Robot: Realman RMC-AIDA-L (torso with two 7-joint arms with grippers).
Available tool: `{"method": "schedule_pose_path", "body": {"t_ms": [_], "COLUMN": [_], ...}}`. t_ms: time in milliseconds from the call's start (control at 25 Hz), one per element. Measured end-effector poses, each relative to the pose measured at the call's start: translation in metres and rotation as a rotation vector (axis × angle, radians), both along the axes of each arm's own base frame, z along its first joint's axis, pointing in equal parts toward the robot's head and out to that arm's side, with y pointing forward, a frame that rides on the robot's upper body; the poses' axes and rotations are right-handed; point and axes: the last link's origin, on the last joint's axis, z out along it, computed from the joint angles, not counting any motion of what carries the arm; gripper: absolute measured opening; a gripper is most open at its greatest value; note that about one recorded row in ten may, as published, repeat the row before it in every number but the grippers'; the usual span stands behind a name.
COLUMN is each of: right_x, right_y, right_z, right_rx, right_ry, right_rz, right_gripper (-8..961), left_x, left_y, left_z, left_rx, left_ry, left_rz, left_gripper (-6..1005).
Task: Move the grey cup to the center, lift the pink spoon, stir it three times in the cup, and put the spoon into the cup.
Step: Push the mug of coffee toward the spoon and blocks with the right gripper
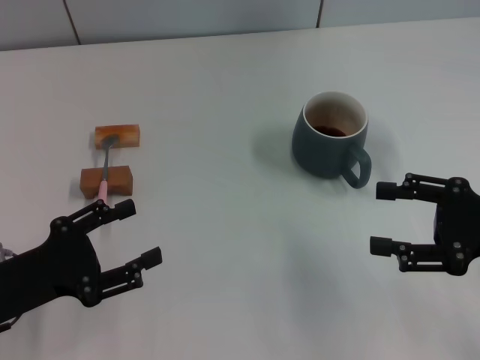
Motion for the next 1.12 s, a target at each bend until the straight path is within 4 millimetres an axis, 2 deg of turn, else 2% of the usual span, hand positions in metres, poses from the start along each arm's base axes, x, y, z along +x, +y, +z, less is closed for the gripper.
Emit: {"method": "schedule_pose_path", "body": {"t_ms": [520,680,760,800,840,880,960,1000,1120], "right_x": [-0.001,0.001,0.008,0.019,0.019,0.032,0.037,0.045,0.051], "right_y": [0.001,0.009,0.016,0.025,0.025,0.035,0.039,0.049,0.057], "right_z": [0.001,0.01,0.019,0.029,0.029,0.033,0.033,0.031,0.027], "right_rx": [0.021,0.164,0.275,0.411,0.411,0.532,0.565,0.616,0.65], "right_ry": [0.01,0.102,0.156,0.201,0.201,0.208,0.195,0.156,0.117], "right_rz": [0.011,-0.019,-0.074,-0.15,-0.15,-0.223,-0.243,-0.287,-0.326], "right_gripper": [794,795,795,795,773,752,709,687,542], "left_x": [-0.001,-0.003,-0.003,-0.002,-0.002,-0.001,0.0,0.0,0.002], "left_y": [0.002,0.005,0.005,0.006,0.006,0.006,0.007,0.007,0.008], "left_z": [0.001,0.001,0.0,-0.001,-0.001,-0.002,-0.003,-0.003,-0.004], "left_rx": [0.015,0.032,0.031,0.024,0.024,0.022,0.018,0.016,0.012], "left_ry": [0.004,0.012,0.01,0.005,0.005,0.003,0.001,0.0,0.0], "left_rz": [0.009,0.026,0.032,0.026,0.026,0.023,0.021,0.02,0.014], "left_gripper": [812,812,812,812,812,811,811,811,811]}}
